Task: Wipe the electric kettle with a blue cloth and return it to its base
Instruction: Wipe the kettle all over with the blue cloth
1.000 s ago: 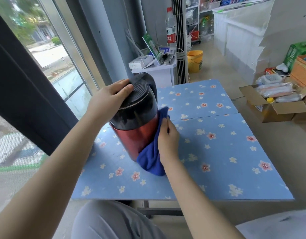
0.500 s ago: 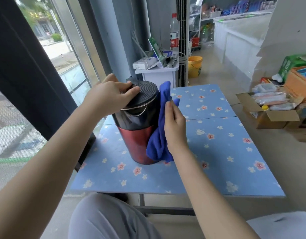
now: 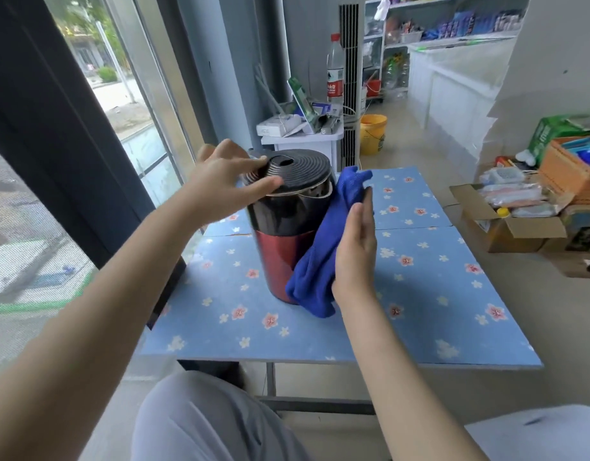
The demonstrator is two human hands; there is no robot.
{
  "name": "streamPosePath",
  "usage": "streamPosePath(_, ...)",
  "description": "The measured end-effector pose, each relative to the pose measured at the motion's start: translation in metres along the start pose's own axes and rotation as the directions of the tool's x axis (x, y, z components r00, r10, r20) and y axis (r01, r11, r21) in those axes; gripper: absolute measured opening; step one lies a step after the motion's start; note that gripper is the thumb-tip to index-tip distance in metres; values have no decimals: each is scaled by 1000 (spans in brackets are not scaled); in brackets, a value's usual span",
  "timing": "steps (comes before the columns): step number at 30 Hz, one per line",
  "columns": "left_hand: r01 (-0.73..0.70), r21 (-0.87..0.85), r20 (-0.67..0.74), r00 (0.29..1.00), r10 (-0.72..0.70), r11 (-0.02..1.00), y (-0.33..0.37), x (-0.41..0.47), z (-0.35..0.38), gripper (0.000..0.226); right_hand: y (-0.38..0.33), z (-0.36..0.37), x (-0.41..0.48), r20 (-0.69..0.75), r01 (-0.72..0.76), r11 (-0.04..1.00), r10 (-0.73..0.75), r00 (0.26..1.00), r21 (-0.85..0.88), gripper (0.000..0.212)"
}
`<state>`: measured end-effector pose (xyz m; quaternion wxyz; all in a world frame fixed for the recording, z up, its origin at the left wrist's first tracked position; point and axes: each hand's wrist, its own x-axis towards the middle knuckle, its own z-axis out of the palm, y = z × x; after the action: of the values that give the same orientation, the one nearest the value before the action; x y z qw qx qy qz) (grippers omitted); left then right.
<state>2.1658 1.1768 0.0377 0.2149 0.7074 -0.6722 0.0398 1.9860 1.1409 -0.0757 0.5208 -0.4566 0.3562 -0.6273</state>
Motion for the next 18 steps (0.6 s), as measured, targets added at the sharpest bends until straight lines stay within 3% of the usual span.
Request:
streamPosePath(3,-64,-74,0,998,65,995,-14,3,19,89,-3,5,-3,32,99,994,-98,995,-45,45)
streamPosePath(6,-9,-224,-91,996,-11,974,-6,2,38,84,18,9,-12,5,167,978,-167,986,-124,46)
streamPosePath(10,61,-76,-301,950,-81,995,8,-2,42,75,55,1,-20,-29,35,988,-40,999,-149,36)
streamPosePath(12,40,-131,-257,964,-73,991,-1,-2,29,62,61,-3,-19,-51,-19,992,13,999,-126,38)
streamPosePath(15,-13,-269,-95,995,-13,963,-26,-7,13,47,40,1,-13,-33,17,996,-20,999,-84,40)
streamPosePath(18,-61,-276,-181,983,10,959,-29,-7,21,50,3,18,-10,110,252,963,-241,964,-92,42)
